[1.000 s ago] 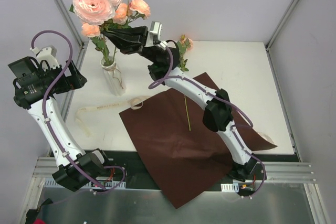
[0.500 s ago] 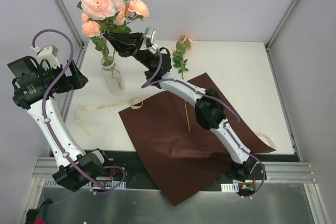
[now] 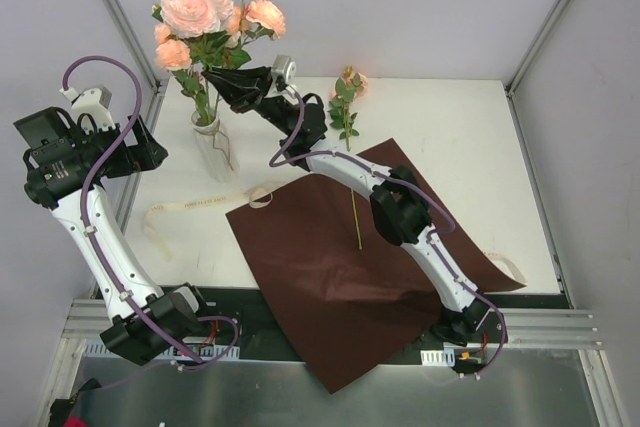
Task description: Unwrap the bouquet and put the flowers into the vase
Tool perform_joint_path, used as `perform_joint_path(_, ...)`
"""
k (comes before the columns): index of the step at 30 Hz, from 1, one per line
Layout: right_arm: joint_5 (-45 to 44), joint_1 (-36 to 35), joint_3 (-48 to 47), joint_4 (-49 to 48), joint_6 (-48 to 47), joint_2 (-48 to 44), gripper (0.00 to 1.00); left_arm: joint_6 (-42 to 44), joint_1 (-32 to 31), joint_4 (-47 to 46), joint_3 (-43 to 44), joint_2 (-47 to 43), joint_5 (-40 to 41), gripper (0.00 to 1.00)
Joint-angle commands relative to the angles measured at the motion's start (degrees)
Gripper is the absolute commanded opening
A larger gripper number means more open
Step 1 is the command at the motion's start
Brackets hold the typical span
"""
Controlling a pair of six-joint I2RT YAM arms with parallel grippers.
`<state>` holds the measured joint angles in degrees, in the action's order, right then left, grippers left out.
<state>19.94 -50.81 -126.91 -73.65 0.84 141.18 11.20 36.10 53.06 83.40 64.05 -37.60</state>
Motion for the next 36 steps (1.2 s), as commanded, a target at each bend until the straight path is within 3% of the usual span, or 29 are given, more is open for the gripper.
perform_joint_path(1, 1.23, -0.08, 0.87, -9.59, 1.61, -3.2, 0.01, 0.93, 0.55, 0.2, 0.45, -1.3, -2.21, 0.99)
perform_joint_path(4, 2.81, -0.7, 5.44, -6.79, 2.76, -4.51, 0.0, 0.67, 0.55, 0.2, 0.45, -1.21, -2.39, 0.99)
perform_joint_path(7, 5.01, -1.57, 7.12, 7.42, 3.91, -6.61, 0.01, 0.31, 0.55, 0.29, 0.36, -1.12, -2.91, 0.99)
perform_joint_path(9, 6.24, -2.28, 7.73, 17.28, 1.71, -7.5, 0.2, 0.14, 0.55, 0.29, 0.54, -1.12, -3.09, 0.99)
perform_joint_path(17, 6.69, -2.19, 7.91, 41.7, -0.49, -13.03, 0.52, -0.57, 0.55, 0.03, 0.63, -1.21, -3.88, 0.99)
perform_joint_path(19, 7.47, -1.58, 10.09, 43.5, -0.4, -16.8, 0.59, -0.65, 0.55, -0.06, 0.63, -1.21, -4.14, 0.99)
perform_joint_path(22, 7.83, -0.52, 21.5, 43.76, -2.4, -24.88, 0.68, -1.1, 0.55, -0.24, 0.54, -1.38, -4.49, 0.99)
perform_joint_path(23, 7.65, -0.35, 26.66, 46.2, -3.47, -26.99, 0.75, -1.27, 0.55, -0.32, 0.54, -1.3, -4.58, 0.99)
perform_joint_path(27, 0.56, 1.14, 36.78, 59.74, -10.15, -37.79, 0.8, -1.88, 0.55, -0.59, 0.37, -1.39, -4.32, 0.99)
perform_joint_path(29, -1.22, 2.72, 40.67, 64.65, -5.63, -40.8, 0.9, -2.58, 0.55, -0.59, 0.1, -1.47, -3.19, 0.99)
perform_joint_path(31, -3.33, 6.67, 41.05, 70.89, 1.75, -41.69, 0.91, -3.46, 0.55, -1.11, -0.42, -1.3, -1.17, 0.99)
perform_joint_path(32, 0.76, 10.34, 39.74, 79.88, 3.62, -41.08, 0.91, -5.47, 0.47, -1.64, -0.51, -1.04, 3.11, 0.99)
perform_joint_path(34, 2.56, 13.79, 40.41, 85.49, 4.69, -39.67, 0.86, -7.24, 0.64, -2.26, -0.6, 0.36, 7.01, 0.99)
perform_joint_path(36, -10.48, 15.12, 44.11, 88.3, 1.65, -40.98, 0.84, -9.0, 1.08, -2.69, -0.86, 0.81, 9.03, 0.99)
